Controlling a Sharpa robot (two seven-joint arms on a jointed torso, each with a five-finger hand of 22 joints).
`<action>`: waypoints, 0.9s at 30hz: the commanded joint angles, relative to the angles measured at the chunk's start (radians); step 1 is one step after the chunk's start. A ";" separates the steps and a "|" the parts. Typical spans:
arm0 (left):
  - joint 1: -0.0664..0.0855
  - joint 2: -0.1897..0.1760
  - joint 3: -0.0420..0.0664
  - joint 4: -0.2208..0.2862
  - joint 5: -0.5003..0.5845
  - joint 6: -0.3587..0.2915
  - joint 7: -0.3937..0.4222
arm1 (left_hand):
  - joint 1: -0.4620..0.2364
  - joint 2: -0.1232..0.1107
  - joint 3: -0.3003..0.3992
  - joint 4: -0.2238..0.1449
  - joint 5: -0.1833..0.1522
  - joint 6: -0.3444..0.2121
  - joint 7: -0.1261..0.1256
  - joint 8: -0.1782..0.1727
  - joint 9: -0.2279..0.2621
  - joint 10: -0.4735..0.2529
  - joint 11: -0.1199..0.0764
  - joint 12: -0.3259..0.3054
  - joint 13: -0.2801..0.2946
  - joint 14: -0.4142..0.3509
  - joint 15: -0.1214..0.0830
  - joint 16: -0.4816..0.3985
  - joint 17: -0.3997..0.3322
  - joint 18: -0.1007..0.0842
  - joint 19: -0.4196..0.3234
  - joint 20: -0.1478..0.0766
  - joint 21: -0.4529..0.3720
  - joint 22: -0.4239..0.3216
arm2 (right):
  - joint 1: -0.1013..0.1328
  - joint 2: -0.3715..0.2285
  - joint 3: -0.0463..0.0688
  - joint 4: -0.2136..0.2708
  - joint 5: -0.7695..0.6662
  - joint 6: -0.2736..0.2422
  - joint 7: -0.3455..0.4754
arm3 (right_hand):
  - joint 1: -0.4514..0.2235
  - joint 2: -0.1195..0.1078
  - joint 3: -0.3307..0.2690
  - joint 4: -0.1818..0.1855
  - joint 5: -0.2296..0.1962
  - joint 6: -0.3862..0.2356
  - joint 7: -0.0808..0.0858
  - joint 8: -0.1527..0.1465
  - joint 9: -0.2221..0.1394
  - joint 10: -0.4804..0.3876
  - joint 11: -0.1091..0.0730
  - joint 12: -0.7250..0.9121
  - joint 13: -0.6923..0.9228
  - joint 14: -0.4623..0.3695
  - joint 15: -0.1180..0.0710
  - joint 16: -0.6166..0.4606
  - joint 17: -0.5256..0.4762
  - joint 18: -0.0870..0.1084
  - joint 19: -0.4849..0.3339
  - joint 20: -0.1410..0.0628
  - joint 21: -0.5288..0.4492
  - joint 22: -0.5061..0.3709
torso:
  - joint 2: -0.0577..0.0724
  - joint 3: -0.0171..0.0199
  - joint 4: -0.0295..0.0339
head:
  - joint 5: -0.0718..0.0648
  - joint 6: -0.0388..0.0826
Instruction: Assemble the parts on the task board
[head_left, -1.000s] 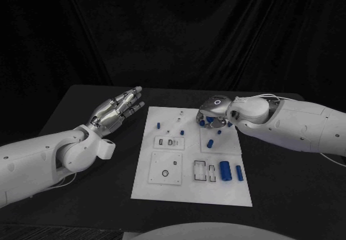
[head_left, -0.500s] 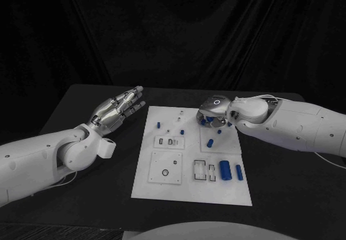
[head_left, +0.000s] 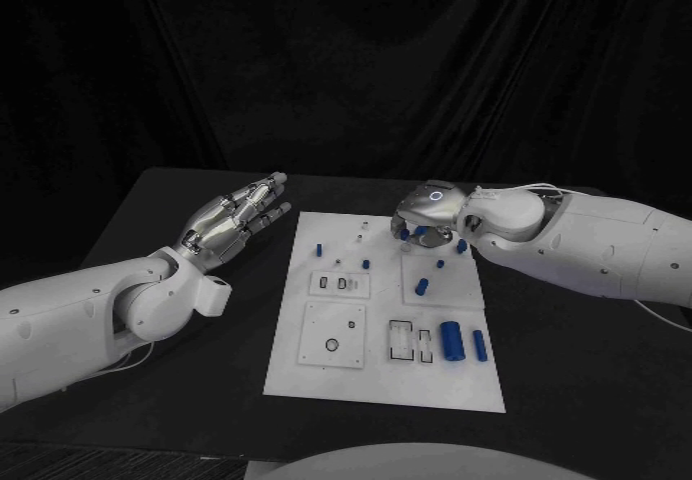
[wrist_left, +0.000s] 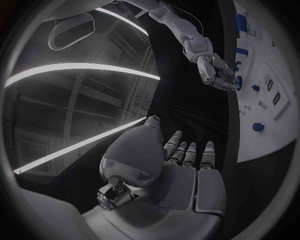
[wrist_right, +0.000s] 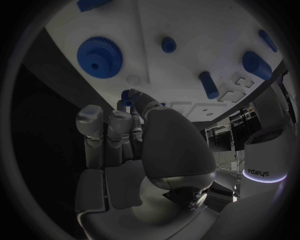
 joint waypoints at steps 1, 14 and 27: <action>0.002 -0.001 0.001 0.005 0.000 0.006 0.051 | 0.013 -0.002 0.006 0.000 0.005 0.011 0.002 0.006 0.002 -0.001 0.006 0.001 0.002 0.000 0.009 -0.004 -0.001 0.019 -0.003 0.007 -0.006 -0.002 | 0.018 0.010 0.001 0.006 0.048 -0.027 0.002 | 0.010 -0.004 0.009 -0.001 0.001 -0.003 0.009 0.006 0.003 0.026 -0.014 -0.013 -0.001 0.007 0.001 0.004 0.001 -0.009 0.007 0.000 0.004 0.004 | 0.000 -0.0014 -0.0024 | 0.005 0.003; 0.002 -0.003 0.001 0.001 0.000 -0.005 0.057 | 0.018 -0.004 0.007 -0.002 0.009 0.011 0.001 0.007 0.002 -0.001 0.006 0.001 0.002 0.000 0.007 -0.004 -0.001 0.019 -0.003 0.008 -0.006 -0.002 | 0.042 0.104 0.002 -0.065 0.081 -0.001 0.007 | 0.003 -0.010 0.014 0.006 -0.004 -0.025 0.014 -0.001 0.010 0.026 -0.008 -0.034 -0.009 0.011 0.006 0.009 0.010 -0.012 0.010 0.004 0.013 0.022 | 0.001 -0.0039 0.0015 | 0.013 0.009; 0.002 -0.006 0.001 0.006 0.000 -0.006 0.062 | 0.019 -0.005 0.008 -0.002 0.010 0.012 0.001 0.007 0.002 -0.001 0.005 0.001 0.002 0.000 0.007 -0.004 -0.001 0.019 -0.003 0.008 -0.006 -0.002 | 0.041 0.191 0.002 -0.183 0.083 0.014 0.007 | 0.004 -0.017 0.021 0.008 -0.003 -0.041 0.017 -0.009 0.012 0.022 -0.004 -0.051 -0.015 0.008 0.009 0.006 0.008 -0.013 0.010 0.007 0.018 0.033 | 0.008 -0.0034 0.0141 | 0.011 0.004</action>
